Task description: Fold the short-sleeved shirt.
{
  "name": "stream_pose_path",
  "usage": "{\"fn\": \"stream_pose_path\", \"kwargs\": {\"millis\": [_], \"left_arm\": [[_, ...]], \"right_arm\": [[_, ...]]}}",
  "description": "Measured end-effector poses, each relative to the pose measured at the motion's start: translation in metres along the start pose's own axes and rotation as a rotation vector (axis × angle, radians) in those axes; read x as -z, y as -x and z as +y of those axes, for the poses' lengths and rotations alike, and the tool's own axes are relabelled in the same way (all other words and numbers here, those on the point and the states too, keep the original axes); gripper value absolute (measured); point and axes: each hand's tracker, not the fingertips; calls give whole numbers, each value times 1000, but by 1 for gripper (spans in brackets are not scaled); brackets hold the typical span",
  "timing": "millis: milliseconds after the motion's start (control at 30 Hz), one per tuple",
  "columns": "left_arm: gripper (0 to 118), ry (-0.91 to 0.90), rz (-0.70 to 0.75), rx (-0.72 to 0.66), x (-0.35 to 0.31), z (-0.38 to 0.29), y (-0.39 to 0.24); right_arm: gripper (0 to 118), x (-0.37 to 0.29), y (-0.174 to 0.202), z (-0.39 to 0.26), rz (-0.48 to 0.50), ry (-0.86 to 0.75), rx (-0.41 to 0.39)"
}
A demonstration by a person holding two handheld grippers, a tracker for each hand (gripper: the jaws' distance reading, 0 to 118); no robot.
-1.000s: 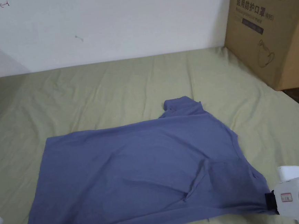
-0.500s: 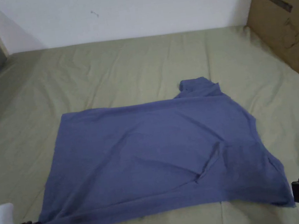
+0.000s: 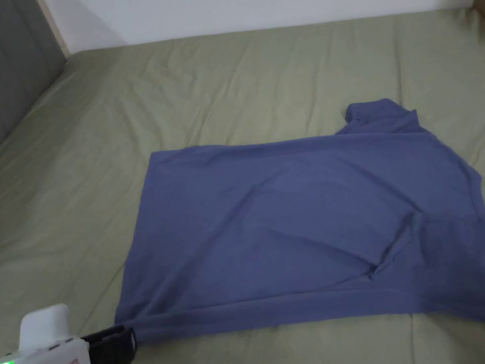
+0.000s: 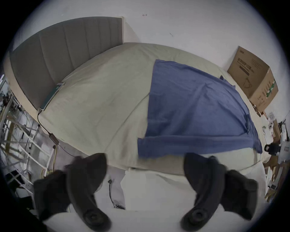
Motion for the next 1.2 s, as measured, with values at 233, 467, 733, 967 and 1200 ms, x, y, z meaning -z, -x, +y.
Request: {"fn": "stream_pose_path", "kwargs": {"millis": [233, 467, 733, 967, 1200], "left_arm": [[5, 41, -57, -71, 34, 15, 4], [3, 38, -58, -36, 11, 6, -7], [3, 28, -61, -24, -4, 4, -11], [3, 15, -72, -14, -9, 11, -12], [3, 1, -70, -17, -18, 17, -9]], "right_arm": [[0, 9, 6, -3, 4, 42, 3], [0, 5, -8, -2, -1, 53, 47], [79, 12, -23, 15, 39, 21, 52], [1, 52, -26, 20, 49, 137, 29], [1, 29, -23, 24, 67, 79, 41]]}}
